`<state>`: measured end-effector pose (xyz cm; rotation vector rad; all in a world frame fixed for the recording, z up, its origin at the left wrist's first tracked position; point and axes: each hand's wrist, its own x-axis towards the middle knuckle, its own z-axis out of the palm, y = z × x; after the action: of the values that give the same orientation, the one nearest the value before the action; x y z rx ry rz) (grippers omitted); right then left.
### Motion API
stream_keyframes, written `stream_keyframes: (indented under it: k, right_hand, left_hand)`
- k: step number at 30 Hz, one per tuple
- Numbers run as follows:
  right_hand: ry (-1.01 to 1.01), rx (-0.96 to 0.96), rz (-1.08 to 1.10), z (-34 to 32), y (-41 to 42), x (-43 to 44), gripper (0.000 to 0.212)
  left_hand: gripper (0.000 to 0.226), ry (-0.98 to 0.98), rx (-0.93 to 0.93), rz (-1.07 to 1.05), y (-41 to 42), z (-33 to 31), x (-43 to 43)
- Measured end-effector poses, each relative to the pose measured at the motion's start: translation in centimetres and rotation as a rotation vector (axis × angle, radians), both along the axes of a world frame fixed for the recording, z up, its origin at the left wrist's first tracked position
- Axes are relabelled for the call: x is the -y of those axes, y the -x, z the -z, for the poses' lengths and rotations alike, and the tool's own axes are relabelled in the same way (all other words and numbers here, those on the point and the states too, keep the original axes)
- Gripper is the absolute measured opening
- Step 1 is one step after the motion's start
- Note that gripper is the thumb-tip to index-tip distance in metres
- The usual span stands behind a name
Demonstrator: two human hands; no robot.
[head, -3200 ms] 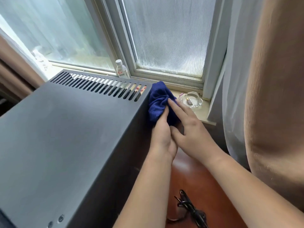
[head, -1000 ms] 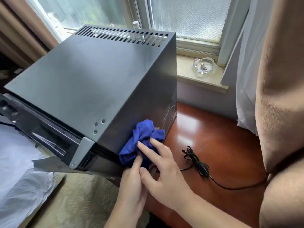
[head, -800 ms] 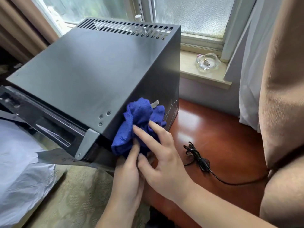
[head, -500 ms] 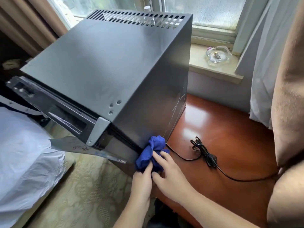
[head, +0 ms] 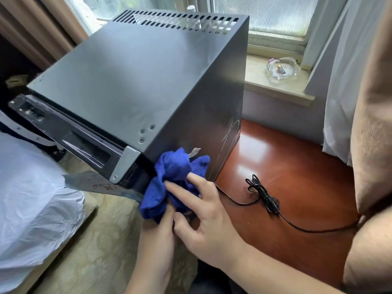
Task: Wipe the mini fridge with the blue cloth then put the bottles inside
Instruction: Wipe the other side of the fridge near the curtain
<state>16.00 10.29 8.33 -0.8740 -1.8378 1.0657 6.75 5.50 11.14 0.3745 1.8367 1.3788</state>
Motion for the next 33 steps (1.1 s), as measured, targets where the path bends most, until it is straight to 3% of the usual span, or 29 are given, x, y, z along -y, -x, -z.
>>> stream_keyframes:
  k: [3,7,11,19,23,27,33]
  right_hand:
    - [0.203,0.134,-0.049,4.2,-0.5,-0.1,0.055]
    - [0.382,0.429,-0.203,10.0,-1.7,-0.2,0.068]
    - [0.520,0.571,-0.260,13.6,-2.9,-0.9,0.076]
    - [0.617,0.719,-0.252,12.6,-8.9,-1.8,0.066]
    - [0.605,0.643,-0.096,9.9,-11.9,-3.8,0.056]
    - [0.618,0.487,0.027,8.3,-13.0,-4.5,0.047]
    - [0.706,0.457,0.080,9.7,-14.1,-3.2,0.044]
  left_hand:
    - [0.023,0.103,0.111,0.016,-0.3,4.9,-0.5]
    - [0.019,0.210,0.187,-0.025,-0.6,12.0,-0.9]
    - [0.023,0.266,0.300,-0.057,-1.0,17.4,-1.5]
    - [0.023,0.254,0.534,-0.240,-2.5,18.3,-3.3]
    - [0.014,0.063,0.561,-0.197,-3.3,13.6,-5.1]
    - [0.024,-0.072,0.483,-0.101,-3.4,10.2,-7.6]
    - [0.016,0.116,0.426,-0.063,-5.1,14.4,-10.7]
